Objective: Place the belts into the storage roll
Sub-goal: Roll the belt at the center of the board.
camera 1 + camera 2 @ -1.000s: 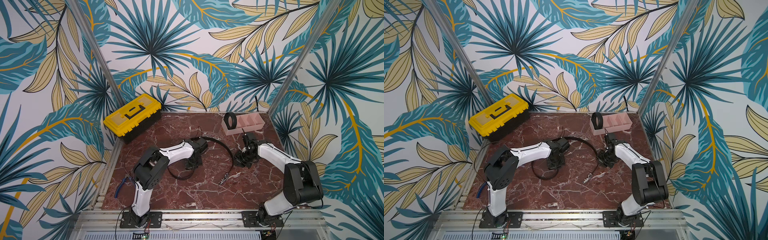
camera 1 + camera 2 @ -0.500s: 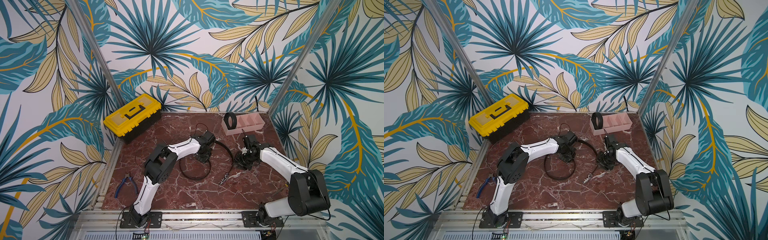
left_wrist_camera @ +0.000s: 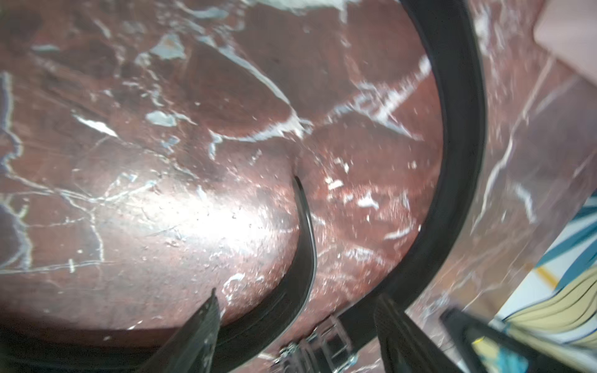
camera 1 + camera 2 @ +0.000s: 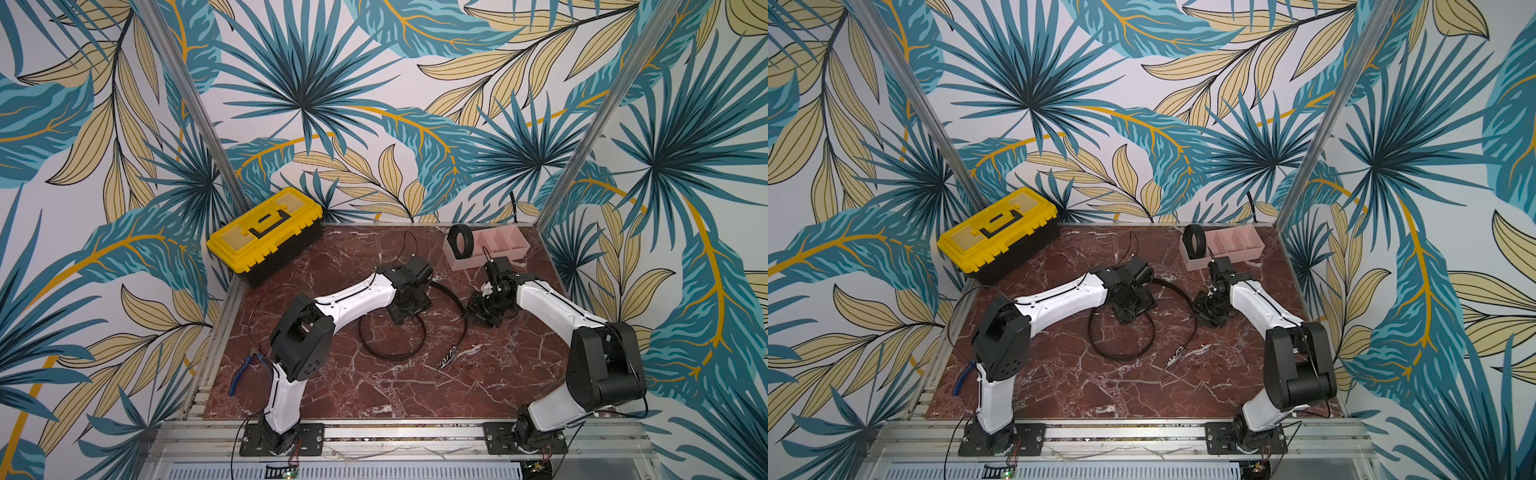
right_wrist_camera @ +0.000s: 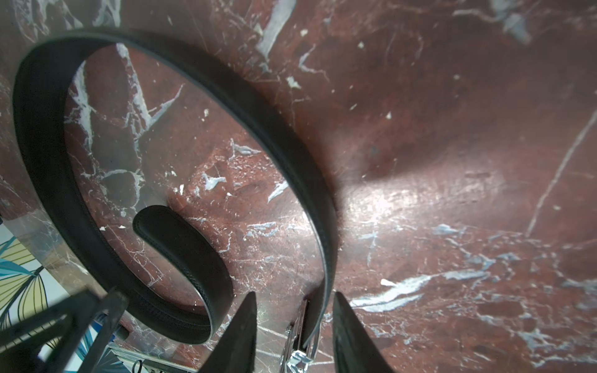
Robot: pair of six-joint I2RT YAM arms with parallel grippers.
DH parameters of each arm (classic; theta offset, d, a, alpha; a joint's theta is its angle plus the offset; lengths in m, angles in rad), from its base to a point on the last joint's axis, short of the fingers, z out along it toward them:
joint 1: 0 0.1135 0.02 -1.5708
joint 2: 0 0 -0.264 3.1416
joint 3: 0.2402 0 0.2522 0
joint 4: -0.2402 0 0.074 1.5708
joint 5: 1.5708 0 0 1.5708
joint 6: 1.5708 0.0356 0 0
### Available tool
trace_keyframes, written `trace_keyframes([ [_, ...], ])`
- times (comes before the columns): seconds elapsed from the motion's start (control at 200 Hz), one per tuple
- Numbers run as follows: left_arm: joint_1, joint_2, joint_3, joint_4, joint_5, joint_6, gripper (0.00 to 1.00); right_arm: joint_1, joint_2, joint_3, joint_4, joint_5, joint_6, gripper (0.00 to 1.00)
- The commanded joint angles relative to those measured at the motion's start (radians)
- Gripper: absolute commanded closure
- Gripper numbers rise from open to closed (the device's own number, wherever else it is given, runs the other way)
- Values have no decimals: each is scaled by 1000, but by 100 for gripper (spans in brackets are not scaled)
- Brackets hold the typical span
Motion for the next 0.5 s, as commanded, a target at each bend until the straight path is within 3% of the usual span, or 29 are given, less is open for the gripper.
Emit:
trace_keyframes([
  [0.0, -41, 11, -5, -77, 14, 175, 23, -23, 20, 27, -30, 9, -32, 58],
  [0.305, -138, 132, 61, -103, -54, 252, 26, -73, 77, 103, -56, 3, -86, 52],
  [0.416, -142, 182, 74, -112, -51, 246, 34, -73, 106, 134, -65, 6, -115, 55],
  [0.496, -142, 188, 68, -112, -63, 237, 45, -72, 138, 158, -65, 7, -139, 56],
])
